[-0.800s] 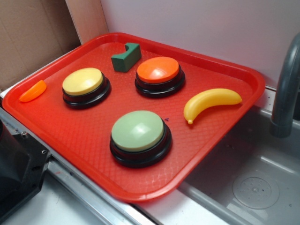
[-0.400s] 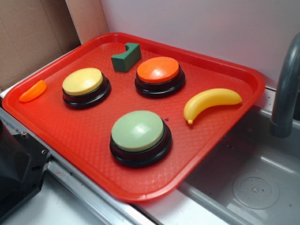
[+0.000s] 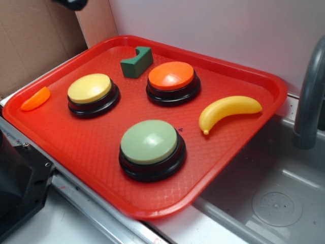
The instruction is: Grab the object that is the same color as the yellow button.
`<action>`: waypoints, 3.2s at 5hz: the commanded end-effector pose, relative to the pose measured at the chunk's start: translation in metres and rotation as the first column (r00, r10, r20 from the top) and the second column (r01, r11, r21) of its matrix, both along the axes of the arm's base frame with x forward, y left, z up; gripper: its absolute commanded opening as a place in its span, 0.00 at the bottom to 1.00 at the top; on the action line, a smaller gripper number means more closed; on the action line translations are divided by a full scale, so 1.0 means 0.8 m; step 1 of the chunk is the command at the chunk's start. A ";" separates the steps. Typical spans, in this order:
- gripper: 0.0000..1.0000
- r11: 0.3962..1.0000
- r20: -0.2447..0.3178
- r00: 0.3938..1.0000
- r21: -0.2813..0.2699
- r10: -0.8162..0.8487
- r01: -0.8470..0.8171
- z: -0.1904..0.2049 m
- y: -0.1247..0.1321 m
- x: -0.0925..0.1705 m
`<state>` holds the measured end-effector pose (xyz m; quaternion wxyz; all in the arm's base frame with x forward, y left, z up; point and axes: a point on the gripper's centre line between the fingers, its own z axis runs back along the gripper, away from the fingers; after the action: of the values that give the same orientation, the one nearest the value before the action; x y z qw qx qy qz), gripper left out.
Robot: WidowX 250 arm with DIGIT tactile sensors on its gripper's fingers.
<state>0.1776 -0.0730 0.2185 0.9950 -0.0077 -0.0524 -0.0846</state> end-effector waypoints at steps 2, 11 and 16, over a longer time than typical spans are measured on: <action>1.00 0.995 0.062 0.994 0.051 -0.091 0.088 -0.077 -0.096 0.083; 0.00 0.996 -0.046 0.995 -0.020 -0.088 0.087 -0.225 -0.075 0.130; 0.00 0.974 -0.007 0.977 0.083 0.212 -0.210 -0.007 0.018 0.042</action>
<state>0.2102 -0.0551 0.1952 0.9986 0.0483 -0.0084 0.0175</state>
